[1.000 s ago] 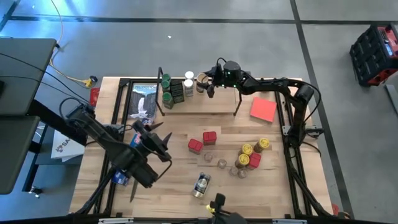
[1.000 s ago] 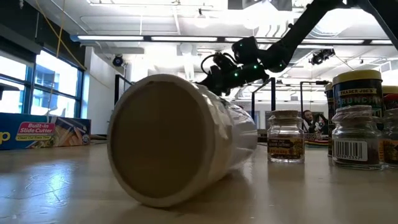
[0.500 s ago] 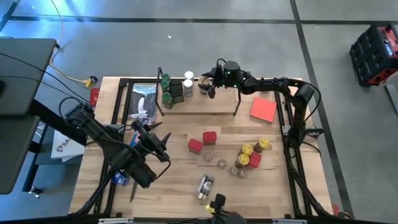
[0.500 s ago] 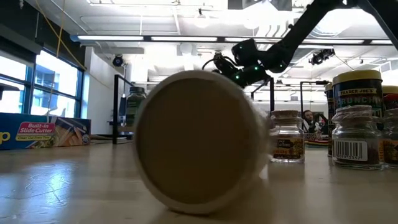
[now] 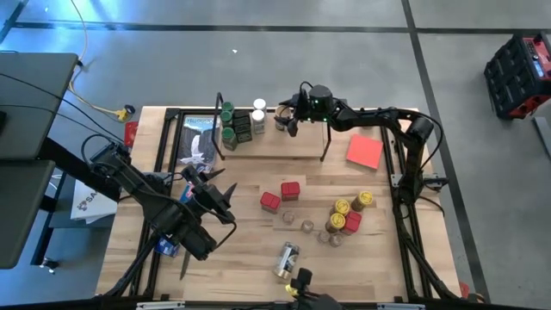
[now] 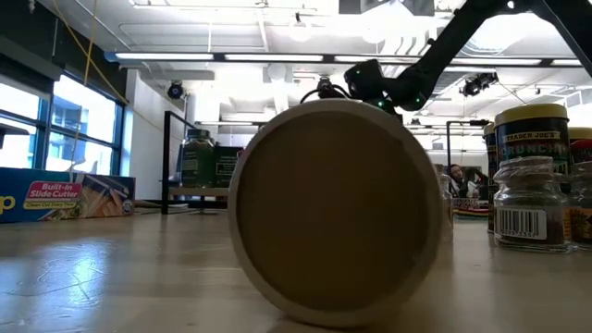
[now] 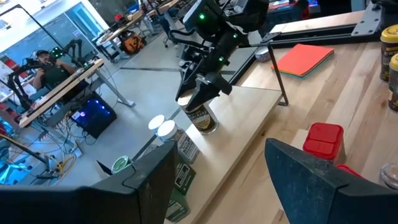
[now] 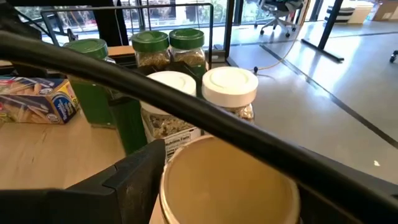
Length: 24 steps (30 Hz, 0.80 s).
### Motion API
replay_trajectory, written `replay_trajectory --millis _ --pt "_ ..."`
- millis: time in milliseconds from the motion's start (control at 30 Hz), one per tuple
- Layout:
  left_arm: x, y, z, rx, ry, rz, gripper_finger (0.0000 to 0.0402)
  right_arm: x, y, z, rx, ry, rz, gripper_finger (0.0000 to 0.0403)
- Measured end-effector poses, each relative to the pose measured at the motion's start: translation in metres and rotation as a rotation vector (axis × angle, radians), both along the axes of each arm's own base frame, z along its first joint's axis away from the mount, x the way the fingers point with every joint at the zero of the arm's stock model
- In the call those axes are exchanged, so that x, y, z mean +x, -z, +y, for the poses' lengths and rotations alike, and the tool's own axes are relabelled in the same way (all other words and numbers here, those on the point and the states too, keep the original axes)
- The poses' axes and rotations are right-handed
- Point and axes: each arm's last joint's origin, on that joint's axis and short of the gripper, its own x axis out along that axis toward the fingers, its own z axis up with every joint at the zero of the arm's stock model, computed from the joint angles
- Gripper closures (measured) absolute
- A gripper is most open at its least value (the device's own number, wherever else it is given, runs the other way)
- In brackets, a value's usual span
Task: Shelf spices
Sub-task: Put the gold seasoning bottle on the shelf to the top right of the white seasoning bottle
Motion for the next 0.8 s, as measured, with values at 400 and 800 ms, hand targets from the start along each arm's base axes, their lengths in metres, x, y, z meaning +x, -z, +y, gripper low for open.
replay_trajectory --millis 400,800 --pt "0.0 0.0 0.0 -0.007 -0.001 -0.002 0.0163 -0.006 -0.044 0.004 -0.074 0.018 -0.155 0.0102" --pt "0.001 0.0 0.001 -0.001 -0.005 -0.001 0.0163 -0.017 -0.109 0.031 -0.032 0.037 0.223 0.0176"
